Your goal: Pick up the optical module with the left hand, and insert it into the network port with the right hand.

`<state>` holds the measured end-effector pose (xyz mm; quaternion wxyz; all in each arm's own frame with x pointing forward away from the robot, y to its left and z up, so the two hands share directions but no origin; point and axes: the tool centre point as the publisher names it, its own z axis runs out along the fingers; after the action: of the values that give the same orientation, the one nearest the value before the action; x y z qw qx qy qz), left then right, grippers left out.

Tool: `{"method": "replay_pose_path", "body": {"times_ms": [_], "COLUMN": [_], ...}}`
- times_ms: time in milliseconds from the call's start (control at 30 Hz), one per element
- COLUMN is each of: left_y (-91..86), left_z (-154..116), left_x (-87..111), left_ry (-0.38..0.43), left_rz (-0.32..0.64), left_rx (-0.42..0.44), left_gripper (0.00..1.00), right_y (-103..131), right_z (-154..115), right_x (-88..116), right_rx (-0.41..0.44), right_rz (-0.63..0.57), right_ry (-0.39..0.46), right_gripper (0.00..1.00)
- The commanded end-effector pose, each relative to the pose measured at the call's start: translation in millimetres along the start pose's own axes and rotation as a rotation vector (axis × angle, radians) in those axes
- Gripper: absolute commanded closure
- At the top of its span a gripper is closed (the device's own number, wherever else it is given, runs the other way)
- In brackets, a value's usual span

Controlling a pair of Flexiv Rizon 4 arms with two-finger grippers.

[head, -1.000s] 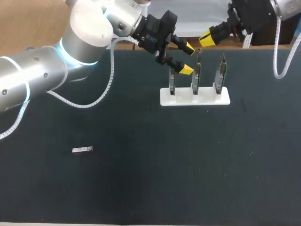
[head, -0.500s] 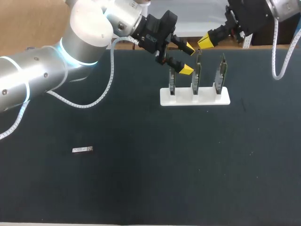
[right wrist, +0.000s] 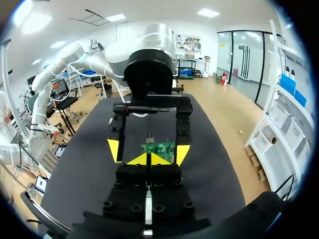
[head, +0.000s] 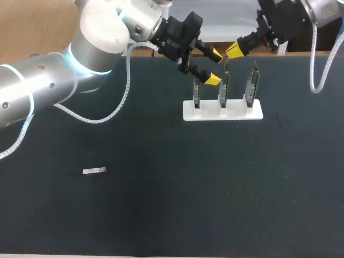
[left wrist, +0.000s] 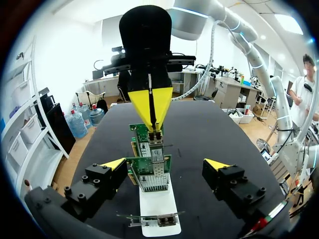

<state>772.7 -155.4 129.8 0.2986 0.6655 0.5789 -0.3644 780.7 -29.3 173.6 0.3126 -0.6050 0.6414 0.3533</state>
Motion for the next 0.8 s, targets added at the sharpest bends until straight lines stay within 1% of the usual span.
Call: {"method": "replay_pose_path", "body": {"times_ms": [33, 167, 300, 800], "left_y": [2.2, 2.2, 2.2, 2.2], "left_z": [0.2, 0.2, 0.2, 0.2], "left_x": [0.0, 0.0, 0.0, 0.0], "left_ry": [0.002, 0.002, 0.002, 0.002], "left_rz": [0.001, 0.001, 0.001, 0.001], "left_rx": [0.004, 0.004, 0.004, 0.004], "left_gripper": [0.0, 0.0, 0.0, 0.0], "right_y": [1.4, 1.7, 2.2, 1.0], "right_z": [-1.7, -2.8, -0.5, 8.1], "right_x": [-5.9, -11.2, -11.6, 1.9], "right_rx": [0.02, 0.021, 0.015, -0.005], "right_rz": [-0.019, -0.031, -0.033, 0.007], "right_ry": [0.0, -0.009, -0.007, 0.024], "right_gripper": [1.0, 1.0, 1.0, 1.0]}}
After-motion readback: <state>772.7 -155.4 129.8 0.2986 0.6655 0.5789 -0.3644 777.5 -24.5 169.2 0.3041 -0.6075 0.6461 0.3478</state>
